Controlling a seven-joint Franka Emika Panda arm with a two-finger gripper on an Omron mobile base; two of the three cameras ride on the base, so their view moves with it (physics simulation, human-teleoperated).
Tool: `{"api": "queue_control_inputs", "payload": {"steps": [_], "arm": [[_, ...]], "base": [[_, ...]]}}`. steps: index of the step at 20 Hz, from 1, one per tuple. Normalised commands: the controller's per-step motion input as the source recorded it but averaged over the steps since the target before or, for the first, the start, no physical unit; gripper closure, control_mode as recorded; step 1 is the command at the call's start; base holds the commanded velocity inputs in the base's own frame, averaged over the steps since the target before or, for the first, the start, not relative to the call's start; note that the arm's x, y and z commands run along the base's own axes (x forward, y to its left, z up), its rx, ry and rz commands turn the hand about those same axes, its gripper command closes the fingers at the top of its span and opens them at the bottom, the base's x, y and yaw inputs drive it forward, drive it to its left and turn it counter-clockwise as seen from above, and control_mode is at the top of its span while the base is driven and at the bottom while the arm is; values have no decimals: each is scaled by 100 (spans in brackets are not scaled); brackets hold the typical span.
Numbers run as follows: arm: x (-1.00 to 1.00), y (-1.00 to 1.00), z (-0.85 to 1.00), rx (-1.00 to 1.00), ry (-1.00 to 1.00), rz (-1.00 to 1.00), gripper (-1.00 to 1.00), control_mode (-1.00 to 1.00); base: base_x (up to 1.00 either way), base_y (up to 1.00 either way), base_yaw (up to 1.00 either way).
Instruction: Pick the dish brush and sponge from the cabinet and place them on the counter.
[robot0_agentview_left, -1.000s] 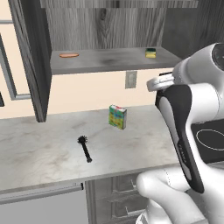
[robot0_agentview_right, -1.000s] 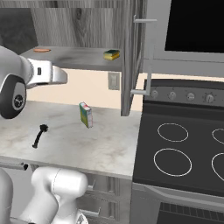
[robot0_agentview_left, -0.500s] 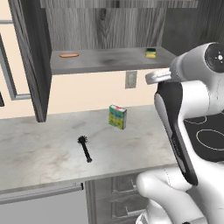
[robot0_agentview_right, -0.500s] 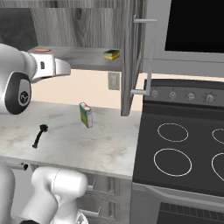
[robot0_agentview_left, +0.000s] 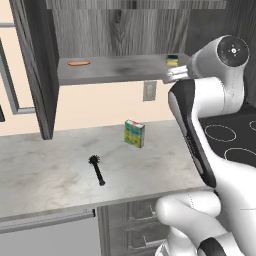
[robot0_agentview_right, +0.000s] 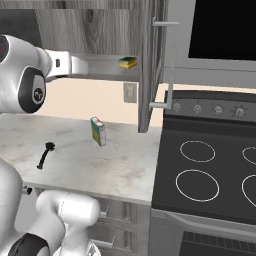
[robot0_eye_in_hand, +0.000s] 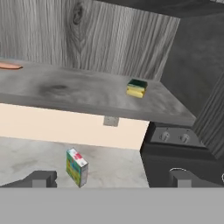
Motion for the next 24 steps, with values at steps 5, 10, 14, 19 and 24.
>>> {"api": "queue_control_inputs", "payload": {"steps": [5,10,14,19,24], "arm": [[38,-8,0,0,0,-4,-100,-100],[33,-17,0,0,0,-4,-100,-100],[33,-16,0,0,0,-4,-100,-100],[32,-15,0,1,0,-4,-100,-100],[35,-15,0,2,0,-4,-100,-100]], "base": [[0,0,0],[0,0,0],[0,0,0],[0,0,0],[0,0,0]]}}
